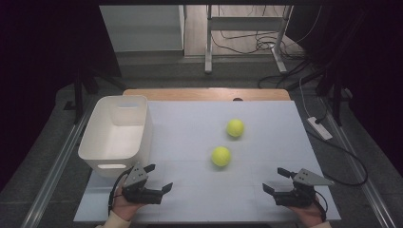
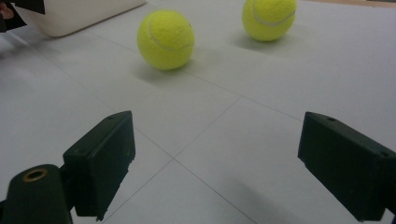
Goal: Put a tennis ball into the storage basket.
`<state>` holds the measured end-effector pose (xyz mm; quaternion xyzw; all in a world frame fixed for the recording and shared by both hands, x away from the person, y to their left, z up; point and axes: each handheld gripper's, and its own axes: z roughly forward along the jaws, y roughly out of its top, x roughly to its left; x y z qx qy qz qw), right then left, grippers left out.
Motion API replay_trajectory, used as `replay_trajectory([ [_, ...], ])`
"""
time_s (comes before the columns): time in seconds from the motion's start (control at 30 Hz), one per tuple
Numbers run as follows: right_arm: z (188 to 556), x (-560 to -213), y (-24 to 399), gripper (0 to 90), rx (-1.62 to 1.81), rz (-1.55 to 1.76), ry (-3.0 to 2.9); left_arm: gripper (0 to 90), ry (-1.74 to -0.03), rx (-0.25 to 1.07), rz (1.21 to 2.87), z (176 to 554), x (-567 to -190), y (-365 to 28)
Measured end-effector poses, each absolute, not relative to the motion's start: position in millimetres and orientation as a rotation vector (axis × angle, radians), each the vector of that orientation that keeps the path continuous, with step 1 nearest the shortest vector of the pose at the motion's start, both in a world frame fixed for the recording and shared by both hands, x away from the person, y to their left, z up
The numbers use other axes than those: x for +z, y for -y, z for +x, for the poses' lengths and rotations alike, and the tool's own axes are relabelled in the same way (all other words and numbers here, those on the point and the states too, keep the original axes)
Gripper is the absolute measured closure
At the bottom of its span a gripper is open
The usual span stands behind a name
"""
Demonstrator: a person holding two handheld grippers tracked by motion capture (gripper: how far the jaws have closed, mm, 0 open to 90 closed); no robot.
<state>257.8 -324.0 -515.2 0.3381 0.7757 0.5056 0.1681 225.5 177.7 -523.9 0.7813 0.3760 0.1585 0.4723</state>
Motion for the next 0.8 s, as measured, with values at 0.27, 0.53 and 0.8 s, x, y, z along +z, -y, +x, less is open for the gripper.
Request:
replay_trajectory([
  [0.27,258.6,-516.0,323.4,11.5,1.432,0.959,-2.212,6.3,-0.918,0.397,1.909,223.2,-522.3,-177.0],
  [0.53,258.5,-516.2,322.9,11.6,1.43,0.958,-2.211,6.2,-0.92,0.397,1.906,223.3,-521.3,-177.3],
  [0.8,258.7,-516.4,322.4,11.7,1.432,0.961,-2.211,6.2,-0.922,0.396,1.903,223.3,-519.4,-175.6],
])
